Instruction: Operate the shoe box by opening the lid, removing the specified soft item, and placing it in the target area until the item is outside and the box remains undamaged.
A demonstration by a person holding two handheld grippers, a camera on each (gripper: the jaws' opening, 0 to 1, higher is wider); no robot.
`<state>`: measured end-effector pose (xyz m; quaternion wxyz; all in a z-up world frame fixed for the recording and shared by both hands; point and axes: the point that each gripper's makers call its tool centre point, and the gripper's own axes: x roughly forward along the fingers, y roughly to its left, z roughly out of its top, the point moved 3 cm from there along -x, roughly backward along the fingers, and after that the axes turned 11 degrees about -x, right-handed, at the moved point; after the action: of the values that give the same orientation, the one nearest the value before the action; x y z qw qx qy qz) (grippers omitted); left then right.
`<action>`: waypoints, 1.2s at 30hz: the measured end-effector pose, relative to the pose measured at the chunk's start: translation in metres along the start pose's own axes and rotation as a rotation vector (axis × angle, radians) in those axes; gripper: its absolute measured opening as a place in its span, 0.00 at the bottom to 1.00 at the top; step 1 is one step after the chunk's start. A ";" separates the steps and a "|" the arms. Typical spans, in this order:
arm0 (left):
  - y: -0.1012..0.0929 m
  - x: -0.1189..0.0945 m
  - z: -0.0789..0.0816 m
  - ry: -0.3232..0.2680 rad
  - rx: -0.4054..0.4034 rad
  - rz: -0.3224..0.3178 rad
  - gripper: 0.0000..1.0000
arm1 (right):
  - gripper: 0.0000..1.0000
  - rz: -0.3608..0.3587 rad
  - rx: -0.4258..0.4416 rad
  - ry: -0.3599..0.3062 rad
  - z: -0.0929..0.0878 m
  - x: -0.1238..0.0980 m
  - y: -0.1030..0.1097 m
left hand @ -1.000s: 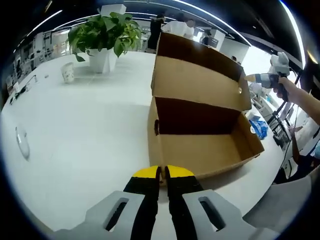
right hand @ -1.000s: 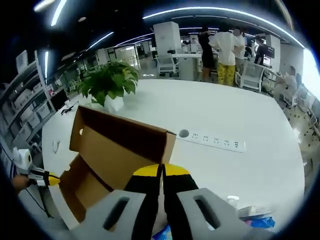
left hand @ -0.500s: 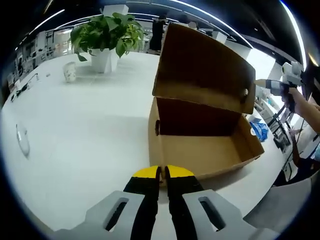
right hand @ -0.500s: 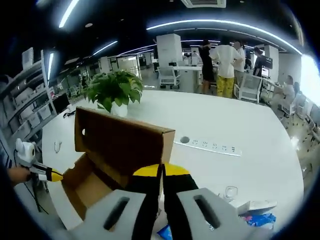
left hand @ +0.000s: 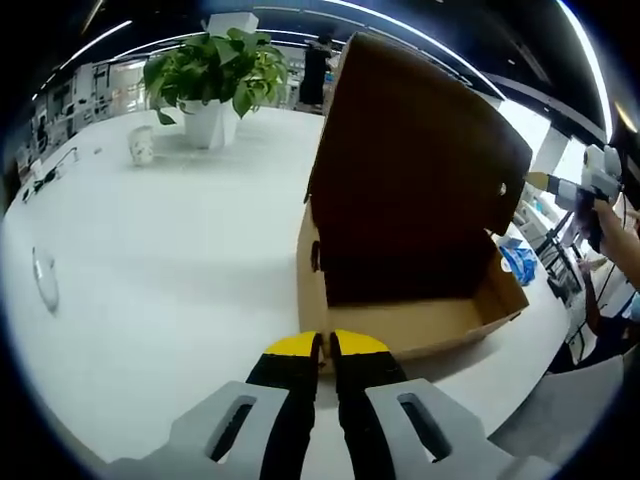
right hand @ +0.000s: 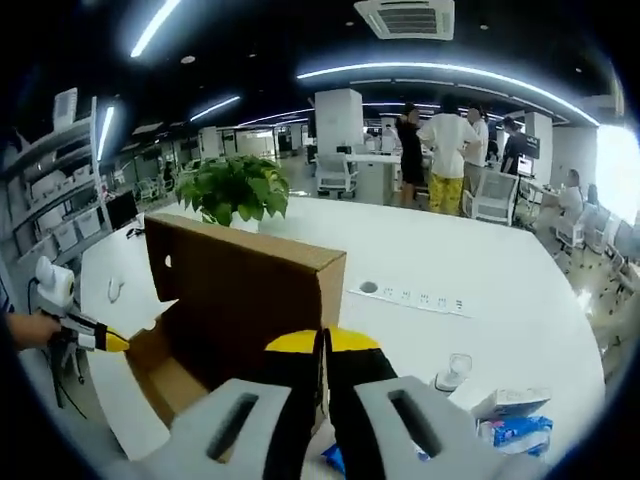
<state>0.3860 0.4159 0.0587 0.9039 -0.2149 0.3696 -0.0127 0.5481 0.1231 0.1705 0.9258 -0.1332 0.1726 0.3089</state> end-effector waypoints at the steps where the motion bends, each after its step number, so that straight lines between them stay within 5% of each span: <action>1: 0.000 0.000 0.000 -0.001 -0.006 -0.004 0.03 | 0.00 -0.002 -0.005 -0.004 -0.001 -0.001 0.001; 16: -0.009 -0.007 0.017 -0.065 -0.029 -0.037 0.04 | 0.01 -0.010 -0.043 -0.035 -0.019 -0.020 0.015; 36: -0.034 -0.035 0.073 -0.238 0.209 -0.068 0.10 | 0.02 0.020 -0.025 -0.017 -0.044 -0.044 0.038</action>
<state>0.4145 0.4192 0.1421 0.9577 -0.1319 0.2493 -0.0561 0.4815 0.1143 0.1430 0.9223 -0.1404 0.1621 0.3216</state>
